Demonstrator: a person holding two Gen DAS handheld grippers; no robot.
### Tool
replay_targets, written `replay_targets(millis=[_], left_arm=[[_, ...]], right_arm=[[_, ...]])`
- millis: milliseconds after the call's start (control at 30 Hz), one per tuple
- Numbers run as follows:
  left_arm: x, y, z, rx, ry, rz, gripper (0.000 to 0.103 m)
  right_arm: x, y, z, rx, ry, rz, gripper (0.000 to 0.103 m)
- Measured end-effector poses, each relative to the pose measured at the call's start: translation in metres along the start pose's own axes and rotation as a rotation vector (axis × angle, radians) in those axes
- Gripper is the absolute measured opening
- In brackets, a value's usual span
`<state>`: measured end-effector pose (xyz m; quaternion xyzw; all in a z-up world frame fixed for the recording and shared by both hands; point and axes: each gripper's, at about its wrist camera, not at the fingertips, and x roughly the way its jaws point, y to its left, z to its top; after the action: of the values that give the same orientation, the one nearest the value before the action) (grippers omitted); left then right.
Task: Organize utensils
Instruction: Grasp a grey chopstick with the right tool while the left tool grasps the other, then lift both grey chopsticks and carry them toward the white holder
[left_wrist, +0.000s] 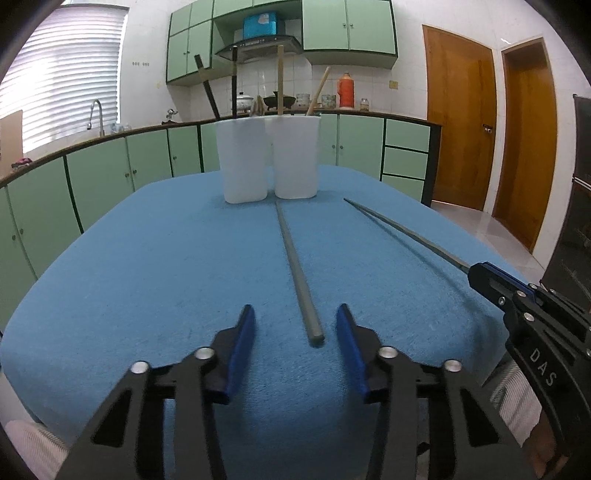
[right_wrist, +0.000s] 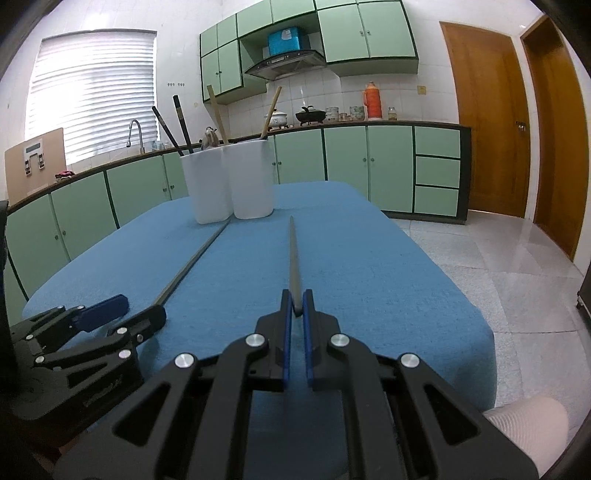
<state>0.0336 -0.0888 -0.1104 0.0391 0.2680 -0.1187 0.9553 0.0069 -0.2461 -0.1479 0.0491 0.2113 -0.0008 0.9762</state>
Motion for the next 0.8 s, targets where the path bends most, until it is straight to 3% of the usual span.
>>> replay_targets(millis=[200, 533, 800], left_arm=[[0.002, -0.001, -0.002, 0.009, -0.008, -0.002, 0.009], [-0.005, 0.011, -0.001, -0.025, -0.009, -0.014, 0.008], [-0.038, 0.02, 0.016, -0.029, -0.108, 0.009, 0.008]], right_arm=[[0.001, 0.002, 0.001, -0.003, 0.002, 0.005, 0.005], [-0.004, 0.007, 0.004, -0.022, -0.012, -0.001, 0.005], [-0.021, 0.006, 0.02, -0.036, -0.064, 0.0, 0.005]])
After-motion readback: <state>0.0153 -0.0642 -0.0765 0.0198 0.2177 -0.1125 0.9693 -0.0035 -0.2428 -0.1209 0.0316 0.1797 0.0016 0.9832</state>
